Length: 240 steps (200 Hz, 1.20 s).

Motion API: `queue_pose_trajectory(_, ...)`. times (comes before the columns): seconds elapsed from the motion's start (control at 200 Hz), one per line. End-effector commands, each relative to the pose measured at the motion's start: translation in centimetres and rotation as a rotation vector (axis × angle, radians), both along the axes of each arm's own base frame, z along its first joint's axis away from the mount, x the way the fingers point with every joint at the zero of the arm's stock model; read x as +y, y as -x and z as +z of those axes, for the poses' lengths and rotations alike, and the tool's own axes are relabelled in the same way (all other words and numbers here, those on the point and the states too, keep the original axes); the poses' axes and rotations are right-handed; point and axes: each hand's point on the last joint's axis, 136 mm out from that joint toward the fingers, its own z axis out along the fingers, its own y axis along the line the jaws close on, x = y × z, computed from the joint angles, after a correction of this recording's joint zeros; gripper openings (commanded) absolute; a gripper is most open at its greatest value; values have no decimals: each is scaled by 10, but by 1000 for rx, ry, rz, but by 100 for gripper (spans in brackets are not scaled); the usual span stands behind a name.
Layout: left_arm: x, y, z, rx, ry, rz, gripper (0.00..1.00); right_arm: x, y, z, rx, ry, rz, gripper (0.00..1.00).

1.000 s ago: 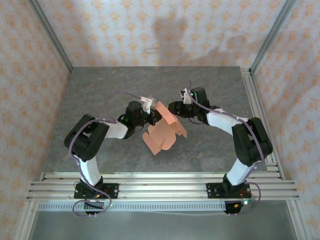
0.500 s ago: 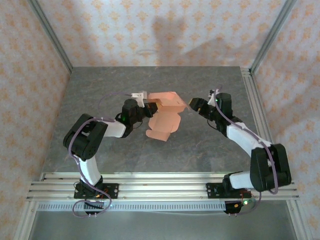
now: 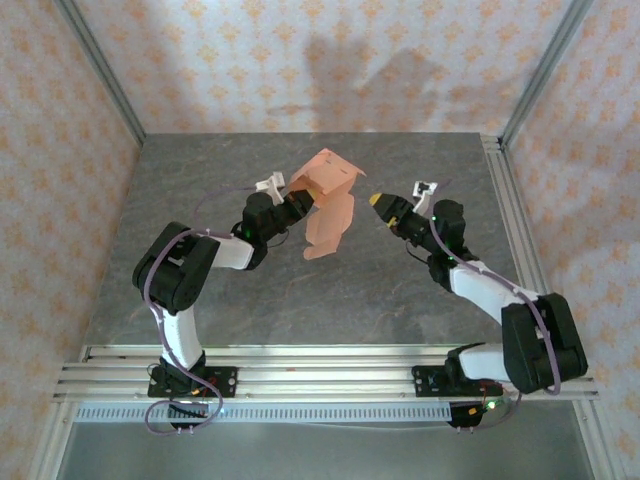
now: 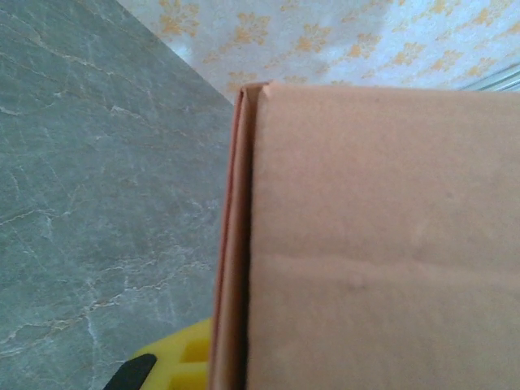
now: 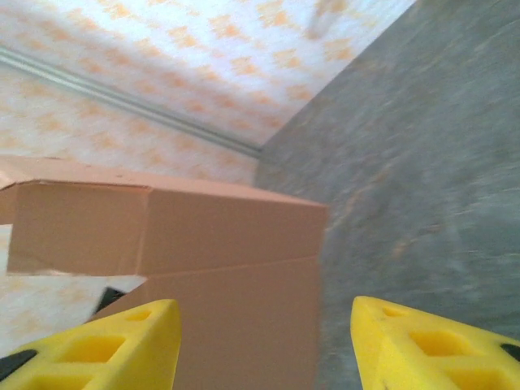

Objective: Fold the paper box

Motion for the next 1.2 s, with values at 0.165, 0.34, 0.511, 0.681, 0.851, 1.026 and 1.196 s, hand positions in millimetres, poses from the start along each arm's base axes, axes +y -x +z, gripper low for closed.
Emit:
queue_pose_trajectory(0.165,-9,3,20,-76,35,-35,0,39,-1,56,-129,-107,127,54)
queue_pose_trajectory(0.34,-10,7,21,-92,2,-45,0,56,-1,56,-123,-79,180,46)
queue_pose_trajectory(0.511,-11,12,19,-106,-60,-55,0,60,-5,48,-99,-55,181,35)
queue_pose_trajectory(0.681,-7,17,24,-135,-109,-50,0,56,-7,31,-53,11,154,24)
queue_pose_trajectory(0.851,-5,23,27,-156,-166,-47,0,50,-7,16,-1,90,123,25)
queue_pose_trajectory(1.026,-2,24,30,-169,-202,-34,0,43,-7,14,19,97,80,23)
queue_pose_trajectory(1.196,-2,24,31,-171,-211,-32,0,43,-5,16,17,91,84,7)
